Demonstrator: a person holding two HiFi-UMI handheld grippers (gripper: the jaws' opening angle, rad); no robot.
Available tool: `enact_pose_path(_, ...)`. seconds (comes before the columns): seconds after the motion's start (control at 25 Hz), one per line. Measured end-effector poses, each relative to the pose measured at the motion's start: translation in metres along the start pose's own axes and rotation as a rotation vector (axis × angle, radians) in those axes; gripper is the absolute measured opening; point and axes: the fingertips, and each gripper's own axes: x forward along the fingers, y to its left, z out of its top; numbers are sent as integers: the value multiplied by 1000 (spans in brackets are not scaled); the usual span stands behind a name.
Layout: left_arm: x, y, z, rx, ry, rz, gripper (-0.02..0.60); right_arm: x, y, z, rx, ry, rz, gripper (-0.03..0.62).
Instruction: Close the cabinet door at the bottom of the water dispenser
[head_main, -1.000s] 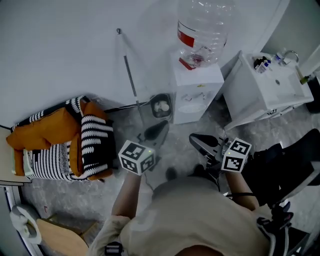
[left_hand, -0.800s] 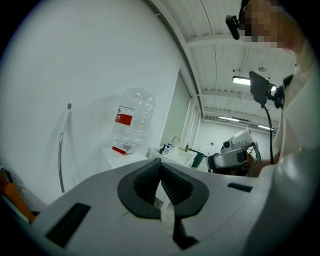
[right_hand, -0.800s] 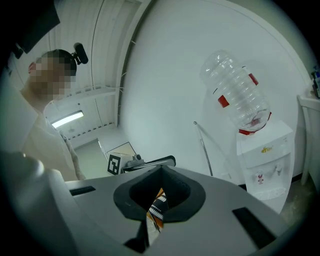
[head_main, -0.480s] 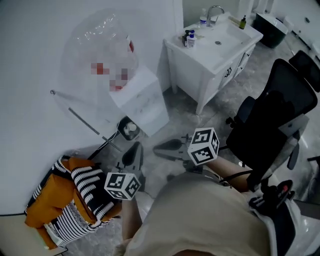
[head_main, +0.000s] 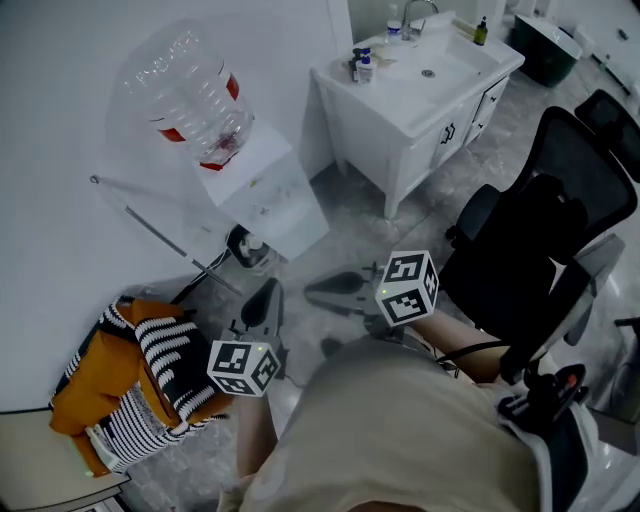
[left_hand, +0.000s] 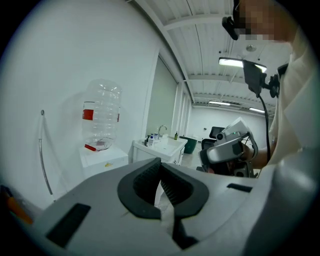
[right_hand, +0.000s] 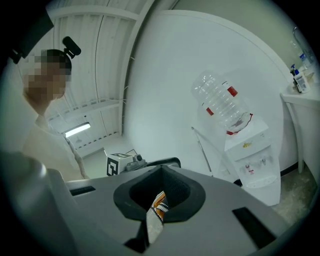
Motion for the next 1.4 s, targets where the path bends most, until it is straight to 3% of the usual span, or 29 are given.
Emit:
enact_pose_path(0.28, -15, -35, -19, -15, 49, 126, -8, -31, 8, -21, 64, 38, 103, 0)
enact_pose_path(0.64, -39, -39, -47, -62, 113, 250, -8, -22, 12, -43, 130, 81, 228, 0)
enact_pose_path(1.12, -55, -42, -57, 16, 118, 207, -8, 5, 37, -60, 105, 131, 241, 0)
enact_pose_path(1.4, -105, -26, -47, 43, 31, 183, -8, 40, 67, -61, 33, 121, 206, 0)
